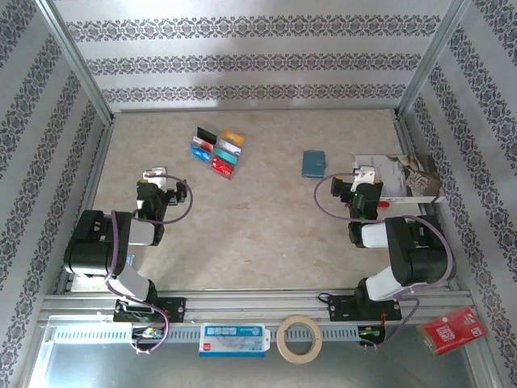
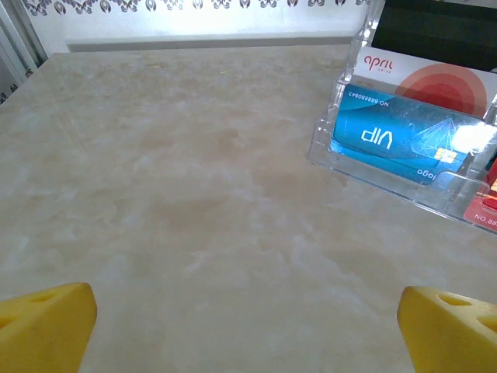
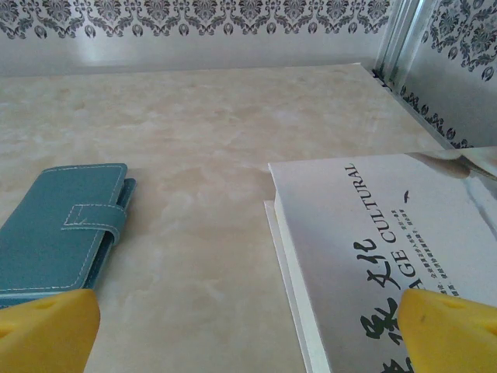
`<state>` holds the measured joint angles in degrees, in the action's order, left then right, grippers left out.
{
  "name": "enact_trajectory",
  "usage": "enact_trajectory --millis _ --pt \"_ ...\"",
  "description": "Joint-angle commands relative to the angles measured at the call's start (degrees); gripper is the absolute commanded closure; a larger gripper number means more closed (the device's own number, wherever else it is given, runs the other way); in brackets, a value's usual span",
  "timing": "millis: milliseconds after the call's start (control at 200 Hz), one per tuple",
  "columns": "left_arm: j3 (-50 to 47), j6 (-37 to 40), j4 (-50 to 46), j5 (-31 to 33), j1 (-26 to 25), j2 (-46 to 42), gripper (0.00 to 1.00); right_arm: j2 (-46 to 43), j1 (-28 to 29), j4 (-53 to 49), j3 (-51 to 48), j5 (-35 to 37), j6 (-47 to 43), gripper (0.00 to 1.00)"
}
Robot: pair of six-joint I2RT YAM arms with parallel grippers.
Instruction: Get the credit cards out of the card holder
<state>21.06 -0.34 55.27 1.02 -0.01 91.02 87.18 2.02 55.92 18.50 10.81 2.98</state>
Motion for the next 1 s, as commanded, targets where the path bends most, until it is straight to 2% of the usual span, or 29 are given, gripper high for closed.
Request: enact_trajectory --millis 0,295,415,924,994 --pt "0.99 0.87 -0.75 -0.98 -0.34 0.21 0.00 0.67 0.42 0.33 0.83 -0.88 -0.30 0.02" --pt "1.00 0.71 -0.72 -0.93 -0.34 0.21 0.00 0.56 0.44 0.37 0.83 -0.88 -0.33 0.02" --pt "0.40 -0.71 0.64 3.16 -0.26 0.33 0.00 0.54 0.36 0.26 0.83 -0.88 -0.17 0.02" --pt "0.48 -0.46 0.38 3.46 -0.41 0.21 0.00 0.58 0.26 -0.02 0.83 -1.22 -0.17 0.02" --pt "0.69 0.44 -0.06 1.09 -0.47 0.28 0.00 0.45 -0.12 0.06 0.83 -2.11 -0.01 0.02"
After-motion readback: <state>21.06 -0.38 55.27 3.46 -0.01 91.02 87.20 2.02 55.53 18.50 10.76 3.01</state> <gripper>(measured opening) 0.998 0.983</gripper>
